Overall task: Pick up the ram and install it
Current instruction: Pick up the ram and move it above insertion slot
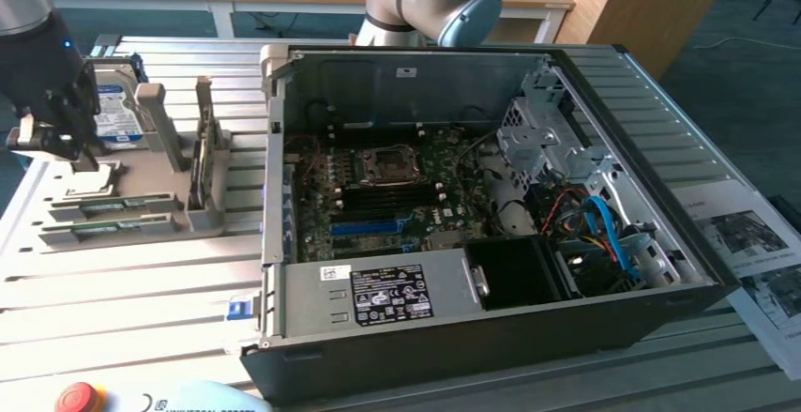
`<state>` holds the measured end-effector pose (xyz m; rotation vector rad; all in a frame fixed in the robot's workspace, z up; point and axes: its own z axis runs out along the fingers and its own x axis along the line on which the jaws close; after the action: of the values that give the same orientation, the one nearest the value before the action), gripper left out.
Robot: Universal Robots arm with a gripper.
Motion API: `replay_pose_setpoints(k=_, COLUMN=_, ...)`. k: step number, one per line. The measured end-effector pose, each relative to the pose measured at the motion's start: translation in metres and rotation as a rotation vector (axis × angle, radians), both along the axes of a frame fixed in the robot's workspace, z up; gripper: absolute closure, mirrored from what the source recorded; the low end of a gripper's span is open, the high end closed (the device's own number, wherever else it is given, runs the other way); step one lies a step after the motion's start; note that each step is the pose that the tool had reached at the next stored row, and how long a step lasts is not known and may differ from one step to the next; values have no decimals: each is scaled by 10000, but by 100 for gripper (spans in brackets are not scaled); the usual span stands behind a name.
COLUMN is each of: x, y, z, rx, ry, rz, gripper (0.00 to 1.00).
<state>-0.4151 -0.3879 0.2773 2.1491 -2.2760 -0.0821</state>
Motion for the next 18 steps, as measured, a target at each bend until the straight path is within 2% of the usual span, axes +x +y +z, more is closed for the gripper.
replay_pose_setpoints(k=3, x=-12, y=-15, z=-25, rx=-3, ry=5, rz=-2, gripper=70)
replay_pose_setpoints(k=10, x=-20, y=-112, z=-78, rx=-1, ry=2, rz=-2, gripper=70)
replay_pose_setpoints(k=18, x=-29, y=-127, z=-109, rx=-2, ry=3, rz=-2, gripper=70)
